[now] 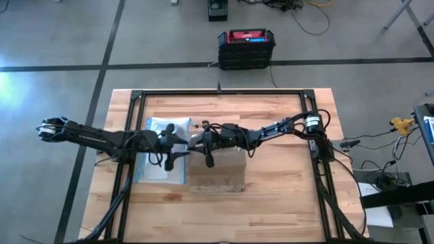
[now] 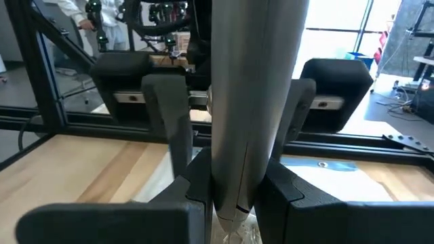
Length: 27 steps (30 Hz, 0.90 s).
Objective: Unpack boxes
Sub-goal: Break down the cardboard box until it is fully flat
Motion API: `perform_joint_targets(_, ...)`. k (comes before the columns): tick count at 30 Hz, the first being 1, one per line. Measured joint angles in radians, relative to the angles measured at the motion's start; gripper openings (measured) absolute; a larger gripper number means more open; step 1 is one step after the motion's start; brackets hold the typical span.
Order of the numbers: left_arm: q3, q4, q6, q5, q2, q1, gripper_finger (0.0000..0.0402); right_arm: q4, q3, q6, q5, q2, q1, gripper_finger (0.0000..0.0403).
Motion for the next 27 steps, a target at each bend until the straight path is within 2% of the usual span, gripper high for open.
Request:
perform_joint_targets(2,-0.002,0.001,-0.001,0.044,0.008,0.014,0.0185,0.0,0.0,-0.004,0.008,0.0,0.002,0.005)
perform_joint_targets(7,-0.014,0.003,-0.019,0.055,0.028,0.014,0.0187,0.0,-0.002,-0.006,0.025,0.0,0.006,0.005)
perform_joint_targets(20,-0.058,0.088,0.015,-0.024,0.042,0.015,0.0186,-0.002,-0.002,0.011,0.06,0.0,0.008,0.005)
perform_joint_targets(27,-0.057,0.1,0.062,-0.015,0.032,0.051,0.019,-0.003,-0.002,0.019,0.059,0.0,0.008,0.005)
